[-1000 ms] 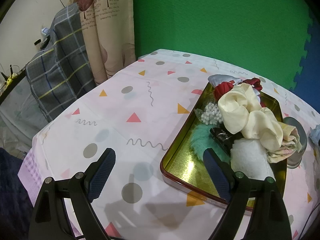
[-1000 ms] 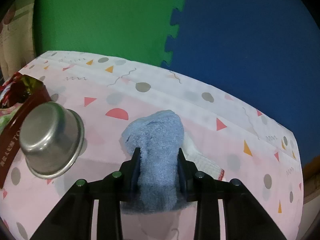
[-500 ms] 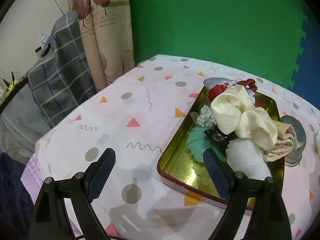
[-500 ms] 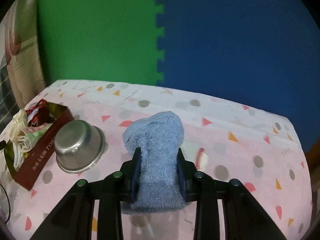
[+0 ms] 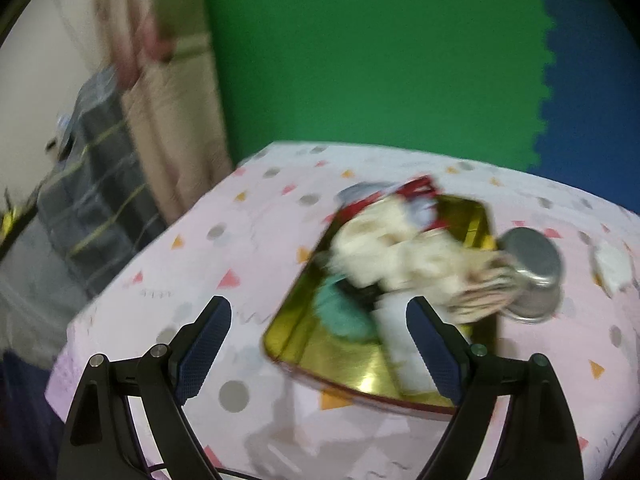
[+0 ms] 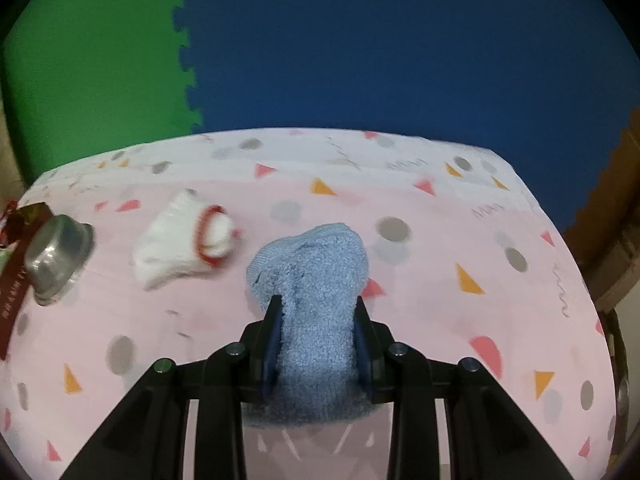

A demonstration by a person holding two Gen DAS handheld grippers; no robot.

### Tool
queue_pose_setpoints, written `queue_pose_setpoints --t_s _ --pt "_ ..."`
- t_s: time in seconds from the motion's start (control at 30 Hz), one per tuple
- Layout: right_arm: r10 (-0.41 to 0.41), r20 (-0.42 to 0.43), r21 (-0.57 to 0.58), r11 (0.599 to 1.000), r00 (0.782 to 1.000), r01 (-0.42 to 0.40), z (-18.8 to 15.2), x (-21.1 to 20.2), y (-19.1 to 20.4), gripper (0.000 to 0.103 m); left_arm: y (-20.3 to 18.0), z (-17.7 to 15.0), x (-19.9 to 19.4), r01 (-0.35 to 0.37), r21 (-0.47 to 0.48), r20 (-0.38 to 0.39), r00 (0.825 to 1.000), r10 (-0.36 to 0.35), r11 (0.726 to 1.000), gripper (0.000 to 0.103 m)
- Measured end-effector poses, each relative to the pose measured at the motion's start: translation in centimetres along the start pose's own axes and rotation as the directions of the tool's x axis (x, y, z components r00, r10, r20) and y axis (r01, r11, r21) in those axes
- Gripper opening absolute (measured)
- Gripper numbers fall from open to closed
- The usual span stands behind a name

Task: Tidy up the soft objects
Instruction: 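Grasp the white sock with red trim with the left gripper while the right holds the blue sock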

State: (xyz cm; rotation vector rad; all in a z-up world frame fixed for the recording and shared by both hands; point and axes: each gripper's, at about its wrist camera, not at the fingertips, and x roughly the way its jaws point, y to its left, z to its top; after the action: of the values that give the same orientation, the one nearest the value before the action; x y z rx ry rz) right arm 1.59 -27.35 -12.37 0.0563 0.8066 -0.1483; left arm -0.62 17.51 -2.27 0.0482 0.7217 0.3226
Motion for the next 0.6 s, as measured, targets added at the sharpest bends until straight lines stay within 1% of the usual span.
queue_pose_setpoints --t_s 0.07,0.13,0.2,0.3,0.4,0.43,0.53,0.6 --pt "-0.019 0.001 0.018 1.0 1.0 0.019 -0.5 0.3 -1.4 0.032 -1.9 0.7 -1.2 0.044 0.04 0.017 0.999 -0.045 0.998 0.088" --pt "-0.031 -0.003 0.042 0.999 1.0 0.031 -0.8 0.7 -2.7 0.032 -4.1 1.4 -2.1 0.115 0.071 0.019 0.993 -0.116 0.991 0.091" --pt "-0.033 -0.009 0.068 0.997 0.999 0.034 -1.1 1.0 -3.8 0.032 -6.6 1.8 -2.9 0.191 0.106 0.008 0.981 -0.193 0.976 0.091" --pt "-0.035 -0.017 0.086 0.996 0.999 0.037 -1.8 1.3 -5.1 0.032 -10.7 2.2 -3.2 0.284 0.164 -0.022 0.959 -0.284 0.945 0.091" --pt "-0.011 -0.019 0.095 0.995 1.0 0.013 -2.2 1.3 -5.7 0.032 -14.6 2.4 -2.7 0.371 0.199 -0.074 0.929 -0.364 0.907 0.091" --pt "-0.005 -0.021 0.095 0.995 1.0 0.007 -2.2 1.3 -5.8 0.032 -15.8 2.6 -2.4 0.403 0.208 -0.094 0.915 -0.392 0.891 0.091" --pt "0.005 -0.036 0.088 0.996 0.999 -0.002 -2.1 1.9 -5.7 0.034 -19.9 2.4 -1.3 0.507 0.236 -0.172 0.861 -0.478 0.829 0.097" --pt "0.004 -0.038 0.085 0.996 0.999 0.0 -2.1 1.9 -5.6 0.035 -22.1 2.3 -0.5 0.544 0.233 -0.218 0.837 -0.502 0.806 0.097"
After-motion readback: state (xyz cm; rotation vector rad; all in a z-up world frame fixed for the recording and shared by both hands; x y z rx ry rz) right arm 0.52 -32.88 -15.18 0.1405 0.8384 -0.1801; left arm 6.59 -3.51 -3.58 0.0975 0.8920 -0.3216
